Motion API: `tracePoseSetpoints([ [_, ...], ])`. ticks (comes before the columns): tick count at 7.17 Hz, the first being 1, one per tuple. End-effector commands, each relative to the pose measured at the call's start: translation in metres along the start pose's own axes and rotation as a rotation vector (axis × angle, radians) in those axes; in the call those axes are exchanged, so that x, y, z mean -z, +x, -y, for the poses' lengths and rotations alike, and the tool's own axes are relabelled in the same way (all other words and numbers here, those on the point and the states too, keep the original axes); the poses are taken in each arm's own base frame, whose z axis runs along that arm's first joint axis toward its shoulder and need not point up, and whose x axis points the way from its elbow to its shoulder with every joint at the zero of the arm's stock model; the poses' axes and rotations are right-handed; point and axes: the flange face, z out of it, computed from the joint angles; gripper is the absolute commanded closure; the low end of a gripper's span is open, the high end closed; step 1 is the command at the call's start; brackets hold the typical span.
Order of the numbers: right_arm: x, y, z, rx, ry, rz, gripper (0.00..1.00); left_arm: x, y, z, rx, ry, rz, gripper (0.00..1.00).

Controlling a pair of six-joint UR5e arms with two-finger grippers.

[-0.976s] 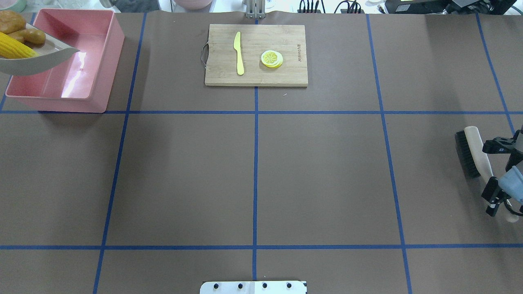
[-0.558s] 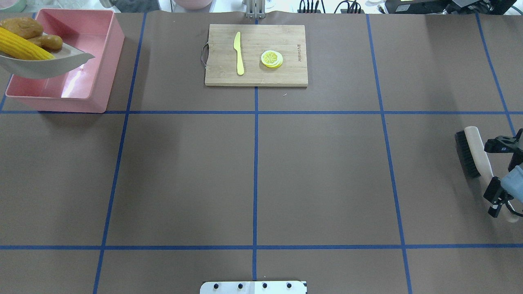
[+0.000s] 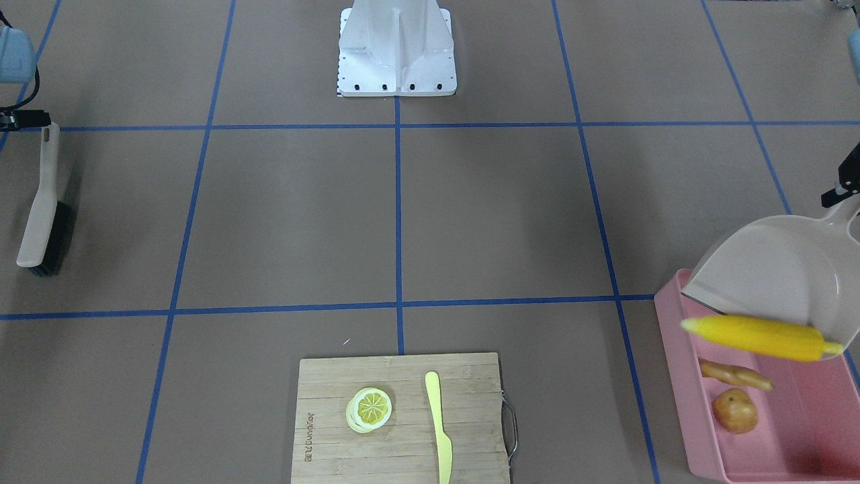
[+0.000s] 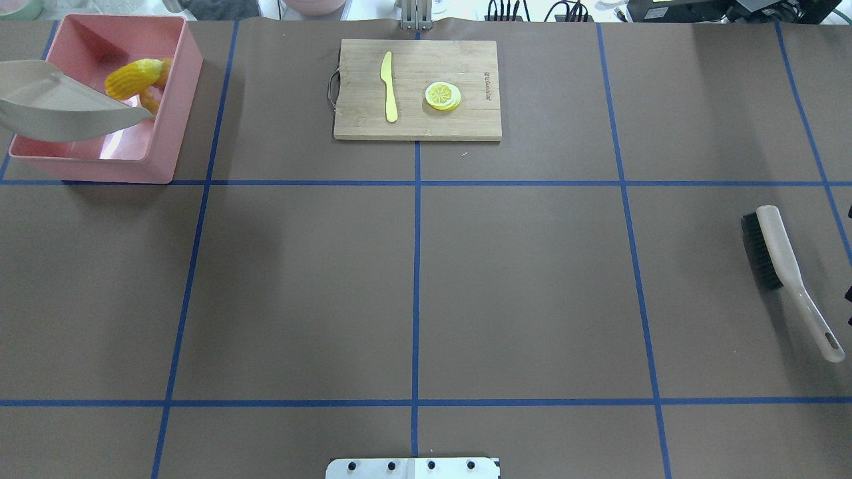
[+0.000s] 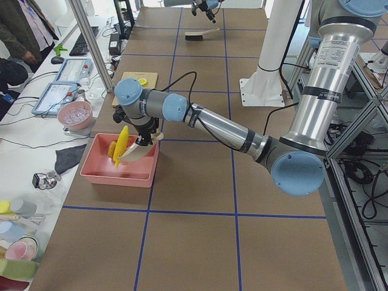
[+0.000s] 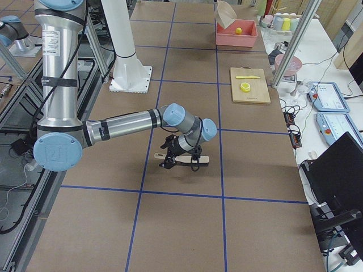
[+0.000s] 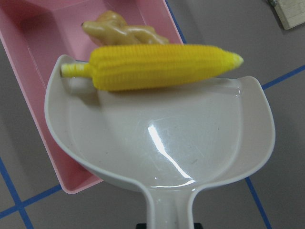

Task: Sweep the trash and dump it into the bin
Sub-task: 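Tilt the dustpan with the left gripper to dump contents into the bin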

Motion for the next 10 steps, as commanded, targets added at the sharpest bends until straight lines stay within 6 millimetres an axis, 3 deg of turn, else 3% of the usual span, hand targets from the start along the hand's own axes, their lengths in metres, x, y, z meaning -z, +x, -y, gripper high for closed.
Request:
tracePoseSetpoints([
  [1, 0.029, 0.065, -0.012, -0.008, 0.071, 0.021, 0.00, 0.002, 0.001, 0.001, 0.004, -0.009, -0.002, 1.00],
  [3, 0.052, 0.129, -0.022, -0.029, 0.178, 0.051, 0.00, 0.004, 0.003, 0.002, -0.028, -0.006, -0.001, 1.00],
  [4, 0.057, 0.174, -0.025, -0.020, 0.251, -0.004, 0.00, 0.007, 0.006, 0.005, -0.091, 0.000, -0.001, 1.00],
  [6, 0.079, 0.198, -0.046, -0.066, 0.317, -0.047, 0.00, 0.014, 0.018, 0.015, -0.269, 0.029, -0.030, 1.00],
  [8, 0.095, 0.199, -0.044, -0.209, 0.417, -0.076, 0.00, 0.029, 0.047, 0.019, -0.391, 0.106, -0.047, 1.00],
  [10, 0.093, 0.217, -0.035, -0.262, 0.527, -0.112, 0.00, 0.041, 0.067, 0.020, -0.473, 0.180, -0.062, 1.00],
])
